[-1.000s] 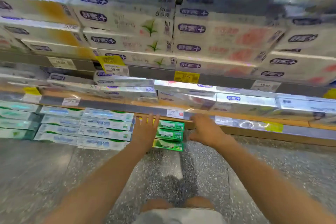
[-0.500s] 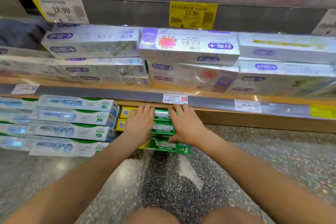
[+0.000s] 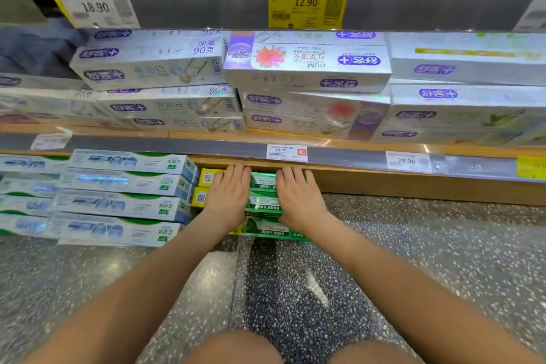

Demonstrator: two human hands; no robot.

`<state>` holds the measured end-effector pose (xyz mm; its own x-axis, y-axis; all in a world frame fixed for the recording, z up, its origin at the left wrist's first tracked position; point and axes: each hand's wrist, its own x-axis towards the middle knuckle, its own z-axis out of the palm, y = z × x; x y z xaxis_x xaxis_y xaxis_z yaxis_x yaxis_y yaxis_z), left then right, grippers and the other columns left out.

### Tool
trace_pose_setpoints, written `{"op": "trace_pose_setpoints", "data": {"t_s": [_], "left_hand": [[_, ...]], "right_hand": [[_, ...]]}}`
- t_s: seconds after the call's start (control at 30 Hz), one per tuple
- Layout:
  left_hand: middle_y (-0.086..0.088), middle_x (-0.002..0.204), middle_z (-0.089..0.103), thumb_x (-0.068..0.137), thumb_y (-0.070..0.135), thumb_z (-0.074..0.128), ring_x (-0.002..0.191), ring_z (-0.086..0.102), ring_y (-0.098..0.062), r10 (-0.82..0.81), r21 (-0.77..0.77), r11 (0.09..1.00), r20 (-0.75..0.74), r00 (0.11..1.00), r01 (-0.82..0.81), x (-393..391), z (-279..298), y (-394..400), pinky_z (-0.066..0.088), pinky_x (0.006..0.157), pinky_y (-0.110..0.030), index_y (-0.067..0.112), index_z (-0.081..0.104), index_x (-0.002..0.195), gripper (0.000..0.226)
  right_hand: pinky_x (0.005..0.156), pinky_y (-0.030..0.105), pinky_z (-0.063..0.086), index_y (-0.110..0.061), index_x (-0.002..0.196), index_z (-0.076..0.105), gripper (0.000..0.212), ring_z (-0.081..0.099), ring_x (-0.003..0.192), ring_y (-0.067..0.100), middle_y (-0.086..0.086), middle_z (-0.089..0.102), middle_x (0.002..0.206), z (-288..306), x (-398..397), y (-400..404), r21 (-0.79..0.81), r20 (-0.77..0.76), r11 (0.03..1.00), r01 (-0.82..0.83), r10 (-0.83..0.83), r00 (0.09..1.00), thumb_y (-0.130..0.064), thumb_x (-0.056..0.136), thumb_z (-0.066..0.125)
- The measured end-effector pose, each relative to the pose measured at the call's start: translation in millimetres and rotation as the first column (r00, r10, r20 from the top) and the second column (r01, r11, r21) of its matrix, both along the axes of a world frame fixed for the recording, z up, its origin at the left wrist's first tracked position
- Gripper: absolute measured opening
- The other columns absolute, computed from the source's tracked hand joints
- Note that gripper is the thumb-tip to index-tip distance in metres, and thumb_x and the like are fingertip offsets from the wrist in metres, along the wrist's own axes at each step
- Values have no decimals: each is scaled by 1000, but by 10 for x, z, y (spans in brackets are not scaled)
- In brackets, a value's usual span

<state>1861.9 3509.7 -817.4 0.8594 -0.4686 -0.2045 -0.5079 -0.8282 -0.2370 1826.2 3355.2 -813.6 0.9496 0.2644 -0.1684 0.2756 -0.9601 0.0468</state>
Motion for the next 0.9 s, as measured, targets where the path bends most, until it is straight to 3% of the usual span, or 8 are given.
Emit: {"op": "trace_pose_setpoints", "data": {"t_s": [0.17, 0.27, 0.33, 0.4, 0.47, 0.67, 0.77, 0.9], "left_hand": [[-11, 135, 34, 79, 29, 62, 124, 35, -28, -83, 44, 996, 1, 997, 82, 41, 31, -26, 28, 101, -36, 5, 25, 140, 76], [-14, 133, 43, 73, 25, 66, 122, 42, -30, -79, -33, 996, 2, 997, 79, -14, 109, -70, 31, 103, -38, 4, 34, 137, 75], [-14, 117, 57, 55, 28, 78, 108, 55, -30, -83, -85, 993, 17, 996, 84, -61, 245, -136, 42, 95, -37, 3, 44, 126, 83], [-9, 92, 63, 32, 32, 86, 85, 62, -27, -131, -175, 976, 19, 991, 132, -129, 512, -214, 50, 79, -34, 5, 49, 109, 90], [-9, 87, 62, 31, 31, 87, 79, 61, -28, -164, -237, 958, 4, 986, 161, -214, 894, -294, 52, 75, -36, 4, 49, 107, 90], [-12, 91, 63, 23, 33, 89, 81, 62, -31, -221, -322, 922, 23, 975, 217, -471, 3000, -459, 54, 72, -38, 1, 53, 109, 98], [-7, 88, 61, 14, 41, 87, 76, 63, -27, -176, -315, 934, 0, 984, 167, -615, 4301, -396, 55, 66, -37, 5, 61, 103, 100], [-8, 116, 53, 52, 48, 83, 106, 55, -31, -110, -257, 962, -60, 992, 91, -743, 6094, -247, 46, 86, -40, 8, 44, 131, 97]], "right_hand": [[100, 40, 32, 0, 138, 27, 77, 39, 117, 30, 14, 39, 131, -42, -47, -8, 68, 19, 996, 63, -65, 998, -30, 79, 67], [89, 38, 43, 2, 127, 47, 84, 53, 100, 28, 13, 56, 112, 66, -119, -125, 34, 83, 998, 60, -63, 995, -37, 60, 78], [78, 35, 50, 0, 109, 58, 82, 57, 82, 26, 11, 61, 92, 225, -175, -243, 89, 176, 993, 73, -88, 981, -37, 40, 84], [73, 34, 50, -5, 101, 52, 77, 55, 76, 24, 7, 58, 84, 528, -285, -355, 130, 186, 989, 77, -100, 977, -37, 40, 84], [76, 35, 51, -7, 100, 50, 76, 56, 76, 24, 7, 58, 84, 944, -436, -475, 125, 197, 988, 93, -117, 973, -36, 39, 85], [88, 43, 48, -4, 110, 49, 101, 60, 83, 27, 9, 62, 92, 3094, -758, -724, 102, 237, 986, 132, -153, 959, -46, 26, 85], [83, 42, 52, -6, 106, 52, 106, 62, 79, 25, 6, 63, 88, 4373, -873, -711, 120, 242, 987, 109, -135, 961, -54, 18, 84], [84, 40, 47, -7, 106, 53, 94, 61, 77, 26, 7, 63, 88, 5988, -891, -565, 118, 351, 993, -10, -33, 936, -41, 24, 84]]}}
